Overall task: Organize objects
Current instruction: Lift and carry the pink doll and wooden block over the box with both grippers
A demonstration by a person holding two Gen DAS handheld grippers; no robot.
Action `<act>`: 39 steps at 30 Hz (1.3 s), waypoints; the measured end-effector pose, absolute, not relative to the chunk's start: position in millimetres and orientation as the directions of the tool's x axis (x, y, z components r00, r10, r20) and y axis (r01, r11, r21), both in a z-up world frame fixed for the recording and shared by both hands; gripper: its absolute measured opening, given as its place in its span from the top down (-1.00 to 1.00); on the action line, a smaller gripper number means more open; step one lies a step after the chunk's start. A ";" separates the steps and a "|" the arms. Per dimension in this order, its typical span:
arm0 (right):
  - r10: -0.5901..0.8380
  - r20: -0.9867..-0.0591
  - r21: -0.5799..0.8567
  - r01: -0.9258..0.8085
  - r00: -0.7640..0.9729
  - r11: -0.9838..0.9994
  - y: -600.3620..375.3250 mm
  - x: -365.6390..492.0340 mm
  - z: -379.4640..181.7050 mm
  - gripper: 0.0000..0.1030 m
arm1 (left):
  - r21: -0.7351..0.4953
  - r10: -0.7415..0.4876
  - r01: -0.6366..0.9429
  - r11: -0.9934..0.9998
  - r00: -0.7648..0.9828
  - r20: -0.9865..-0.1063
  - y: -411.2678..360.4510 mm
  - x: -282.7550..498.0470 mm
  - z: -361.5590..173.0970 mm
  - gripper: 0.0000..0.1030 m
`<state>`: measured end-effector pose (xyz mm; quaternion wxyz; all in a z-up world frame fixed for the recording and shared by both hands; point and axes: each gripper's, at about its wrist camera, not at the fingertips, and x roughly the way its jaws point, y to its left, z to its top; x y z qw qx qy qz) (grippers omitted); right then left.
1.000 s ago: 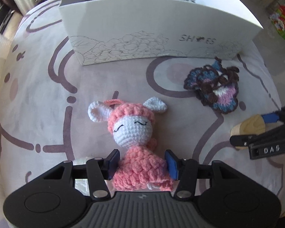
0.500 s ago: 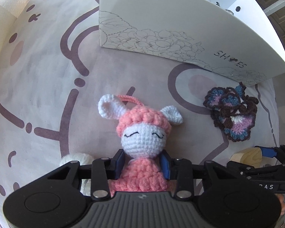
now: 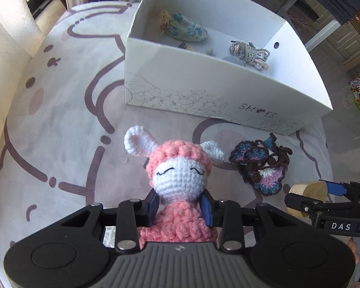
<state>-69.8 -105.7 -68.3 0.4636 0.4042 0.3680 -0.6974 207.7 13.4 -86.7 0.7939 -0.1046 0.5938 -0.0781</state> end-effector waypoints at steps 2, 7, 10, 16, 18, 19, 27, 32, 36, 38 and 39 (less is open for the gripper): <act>-0.382 -0.887 -0.144 0.943 -0.258 -0.301 -114.2 -67.1 -63.6 -0.82 | -0.229 -0.222 0.018 0.973 0.333 -0.917 15.4 204.3 -70.3 0.26; -0.465 -0.836 -0.143 0.934 -0.291 -0.327 -114.7 -54.0 -48.0 -0.82 | -0.228 -0.215 0.019 0.974 0.417 -0.883 16.4 199.2 -49.0 0.26; -0.511 -0.800 -0.154 0.930 -0.315 -0.333 -111.6 -48.9 -34.1 -0.82 | -0.209 -0.192 0.021 0.978 0.494 -0.848 12.5 196.1 -35.1 0.26; -0.598 -0.727 -0.148 0.927 -0.338 -0.345 -106.9 -42.8 -11.6 -0.82 | -0.172 -0.143 0.016 0.985 0.634 -0.760 6.0 188.5 -6.5 0.26; -0.627 -0.696 -0.148 0.924 -0.350 -0.352 -105.1 -40.9 -3.7 -0.82 | -0.183 -0.146 0.015 0.983 0.668 -0.730 4.7 185.8 2.3 0.26; -0.642 -0.680 -0.149 0.924 -0.355 -0.353 -104.1 -39.8 -0.1 -0.82 | -0.183 -0.144 0.015 0.983 0.684 -0.715 3.5 184.7 6.0 0.26; -0.754 -0.539 -0.154 0.924 -0.375 -0.350 -94.3 -30.6 28.0 -0.82 | -0.144 -0.115 0.032 0.989 0.779 -0.616 -8.4 176.3 27.5 0.26; -0.799 -0.461 -0.157 0.922 -0.385 -0.354 -89.1 -26.1 38.8 -0.82 | -0.137 -0.117 0.045 0.990 0.807 -0.579 -12.1 172.8 34.3 0.26; -0.832 -0.395 -0.169 0.921 -0.390 -0.352 -85.5 -20.1 46.0 -0.82 | -0.117 -0.109 0.054 0.992 0.836 -0.538 -14.4 169.4 41.7 0.26; -0.845 -0.368 -0.164 0.922 -0.388 -0.352 -84.4 -17.6 50.4 -0.82 | -0.114 -0.107 0.055 0.992 0.845 -0.525 -14.1 168.6 44.4 0.26; -0.849 -0.359 -0.160 0.922 -0.387 -0.352 -84.2 -16.7 52.0 -0.82 | -0.117 -0.108 0.055 0.992 0.847 -0.521 -13.6 168.7 45.5 0.26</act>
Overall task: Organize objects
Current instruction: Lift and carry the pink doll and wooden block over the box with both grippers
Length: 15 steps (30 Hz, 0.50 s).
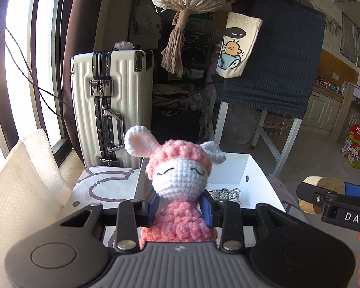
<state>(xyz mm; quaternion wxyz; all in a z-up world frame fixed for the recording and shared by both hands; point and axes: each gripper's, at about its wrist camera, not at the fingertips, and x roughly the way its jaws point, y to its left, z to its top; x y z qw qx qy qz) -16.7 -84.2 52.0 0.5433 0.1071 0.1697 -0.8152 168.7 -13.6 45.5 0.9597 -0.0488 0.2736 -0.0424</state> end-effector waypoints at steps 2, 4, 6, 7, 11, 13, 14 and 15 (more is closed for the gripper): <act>-0.856 -0.348 -0.152 0.924 -0.383 -0.351 -84.2 -14.9 54.8 -0.82 | -0.132 -0.117 0.057 0.990 0.849 -0.515 -11.5 170.1 48.2 0.26; -0.861 -0.333 -0.155 0.923 -0.384 -0.351 -85.1 -12.4 58.1 -0.82 | -0.155 -0.130 0.059 0.986 0.853 -0.506 -9.0 171.8 51.6 0.26; -0.869 -0.313 -0.165 0.923 -0.382 -0.346 -87.0 -9.6 63.3 -0.82 | -0.164 -0.134 0.059 0.985 0.861 -0.491 -6.6 175.5 55.9 0.26; -0.872 -0.299 -0.168 0.920 -0.389 -0.353 -87.8 -8.1 66.0 -0.82 | -0.158 -0.125 0.054 0.986 0.864 -0.488 -6.5 178.4 58.1 0.26; -0.884 -0.256 -0.149 0.919 -0.392 -0.364 -96.7 -7.3 81.6 -0.82 | -0.159 -0.111 0.038 0.987 0.872 -0.477 -2.0 196.1 68.8 0.26; -0.890 -0.243 -0.126 0.922 -0.386 -0.365 -104.1 -9.5 92.3 -0.82 | -0.170 -0.111 0.035 0.985 0.879 -0.464 0.2 206.4 76.0 0.26; -0.895 -0.232 -0.119 0.924 -0.381 -0.363 -108.7 -10.3 97.5 -0.82 | -0.175 -0.112 0.035 0.984 0.883 -0.457 1.0 212.3 80.2 0.26; -0.898 -0.224 -0.118 0.925 -0.380 -0.362 -113.1 -10.9 102.0 -0.82 | -0.179 -0.116 0.038 0.983 0.886 -0.450 1.5 217.8 83.7 0.26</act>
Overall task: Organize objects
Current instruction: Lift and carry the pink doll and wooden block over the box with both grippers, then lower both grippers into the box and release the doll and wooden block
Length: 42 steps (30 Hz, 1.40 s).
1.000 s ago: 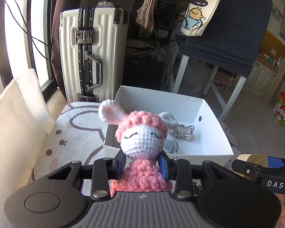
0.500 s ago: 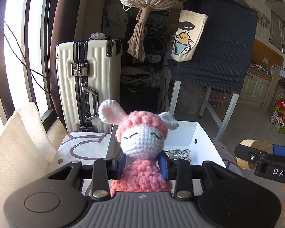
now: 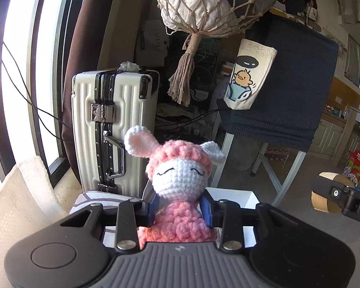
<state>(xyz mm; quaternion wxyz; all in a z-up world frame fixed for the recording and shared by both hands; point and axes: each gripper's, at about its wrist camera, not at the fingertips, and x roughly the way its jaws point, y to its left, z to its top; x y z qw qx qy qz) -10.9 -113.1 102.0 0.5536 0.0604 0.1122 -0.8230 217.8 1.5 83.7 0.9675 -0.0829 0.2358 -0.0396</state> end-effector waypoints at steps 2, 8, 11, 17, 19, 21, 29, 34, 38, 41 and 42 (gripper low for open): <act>-0.902 -0.203 -0.107 0.924 -0.382 -0.367 -122.5 -13.6 109.7 -0.82 | -0.186 -0.124 0.047 0.981 0.894 -0.430 2.2 230.1 91.3 0.26; -0.901 -0.210 -0.023 0.923 -0.380 -0.384 -152.1 -32.3 113.4 -0.82 | -0.160 -0.157 0.101 0.982 0.908 -0.389 -5.2 265.6 96.2 0.26; -0.890 -0.241 0.006 0.917 -0.387 -0.400 -167.1 -44.9 101.8 -0.82 | -0.108 -0.147 0.114 0.988 0.909 -0.391 -15.3 282.5 85.3 0.26; -0.848 -0.350 -0.002 0.906 -0.398 -0.424 -199.7 -68.9 72.9 -0.82 | -0.067 -0.160 0.146 0.987 0.875 -0.457 -24.5 312.5 51.8 0.26; -0.828 -0.394 -0.019 0.905 -0.399 -0.426 -209.3 -74.7 63.3 -0.82 | -0.062 -0.158 0.147 0.987 0.856 -0.492 -23.7 321.6 38.8 0.26; -0.804 -0.441 -0.038 0.904 -0.398 -0.426 -217.5 -79.7 55.6 -0.82 | -0.066 -0.151 0.137 0.988 0.833 -0.532 -21.1 331.2 25.7 0.26; -0.697 -0.603 -0.111 0.906 -0.387 -0.408 -241.0 -90.1 26.0 -0.82 | -0.032 -0.095 0.099 0.995 0.734 -0.672 -16.2 356.5 -21.9 0.26; -0.633 -0.671 -0.146 0.906 -0.386 -0.397 -249.1 -92.2 5.3 -0.82 | 0.033 -0.049 0.110 0.993 0.667 -0.743 -21.3 364.0 -46.6 0.26; -0.598 -0.703 -0.167 0.906 -0.386 -0.389 -251.3 -94.1 -4.5 -0.82 | 0.076 -0.022 0.129 0.989 0.624 -0.781 -23.1 367.9 -61.8 0.26; -0.578 -0.717 -0.182 0.905 -0.389 -0.384 -252.6 -95.1 -9.5 -0.82 | 0.100 -0.007 0.142 0.985 0.608 -0.794 -27.0 369.8 -69.4 0.25; -0.573 -0.721 -0.185 0.905 -0.390 -0.383 -253.7 -95.9 -11.1 -0.82 | 0.105 -0.002 0.142 0.984 0.605 -0.797 -28.2 370.5 -71.0 0.22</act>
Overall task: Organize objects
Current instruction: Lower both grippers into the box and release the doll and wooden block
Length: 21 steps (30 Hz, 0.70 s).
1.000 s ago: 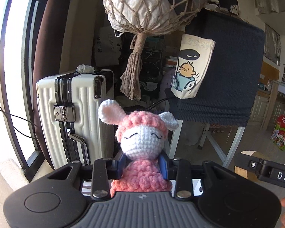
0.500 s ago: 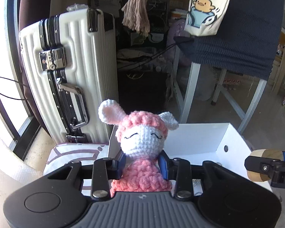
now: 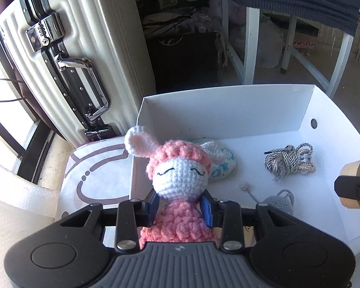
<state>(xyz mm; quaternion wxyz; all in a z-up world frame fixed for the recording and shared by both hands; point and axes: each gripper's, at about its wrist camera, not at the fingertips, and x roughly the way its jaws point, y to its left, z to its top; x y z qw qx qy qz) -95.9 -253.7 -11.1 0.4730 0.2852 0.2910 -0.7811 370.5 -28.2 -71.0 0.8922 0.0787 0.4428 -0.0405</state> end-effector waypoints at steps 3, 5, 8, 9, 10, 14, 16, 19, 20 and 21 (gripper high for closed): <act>-0.561 -0.727 -0.191 0.902 -0.395 -0.387 -257.1 -98.9 -14.0 -0.82 | 0.124 0.019 0.128 0.984 0.614 -0.789 -30.0 371.5 -71.6 -0.03; -0.561 -0.724 -0.195 0.899 -0.401 -0.392 -257.8 -99.8 -15.4 -0.82 | 0.139 0.029 0.129 0.982 0.622 -0.782 -31.9 371.1 -69.0 -0.18; -0.560 -0.720 -0.199 0.895 -0.410 -0.399 -259.3 -102.3 -16.3 -0.82 | 0.121 0.004 0.153 0.981 0.606 -0.795 -36.1 371.4 -66.4 -0.19; -0.560 -0.722 -0.192 0.895 -0.407 -0.403 -259.8 -103.8 -16.9 -0.82 | 0.111 -0.007 0.161 0.981 0.598 -0.801 -37.6 371.5 -66.2 -0.19; -0.560 -0.724 -0.184 0.895 -0.403 -0.407 -260.2 -105.0 -17.6 -0.82 | 0.104 -0.015 0.167 0.980 0.592 -0.806 -38.4 371.5 -66.2 -0.19; -0.556 -0.726 -0.174 0.890 -0.405 -0.421 -262.6 -107.2 -21.1 -0.82 | 0.102 -0.025 0.187 0.977 0.578 -0.816 -41.8 370.5 -67.5 -0.19; -0.540 -0.718 -0.193 0.870 -0.440 -0.453 -263.3 -109.1 -23.7 -0.83 | 0.107 -0.024 0.193 0.975 0.574 -0.819 -42.7 370.0 -67.9 -0.19; -0.517 -0.726 -0.196 0.857 -0.453 -0.476 -261.4 -114.3 -26.5 -0.90 | 0.104 -0.029 0.201 0.974 0.567 -0.823 -43.1 368.8 -67.2 -0.19; -0.512 -0.732 -0.191 0.857 -0.449 -0.478 -261.0 -115.7 -27.1 -0.90 | 0.104 -0.030 0.203 0.974 0.565 -0.824 -43.2 368.7 -66.9 -0.19; -0.510 -0.737 -0.184 0.858 -0.443 -0.479 -260.4 -116.6 -27.3 -0.90 | 0.104 -0.030 0.203 0.974 0.564 -0.825 -43.5 368.6 -66.7 -0.19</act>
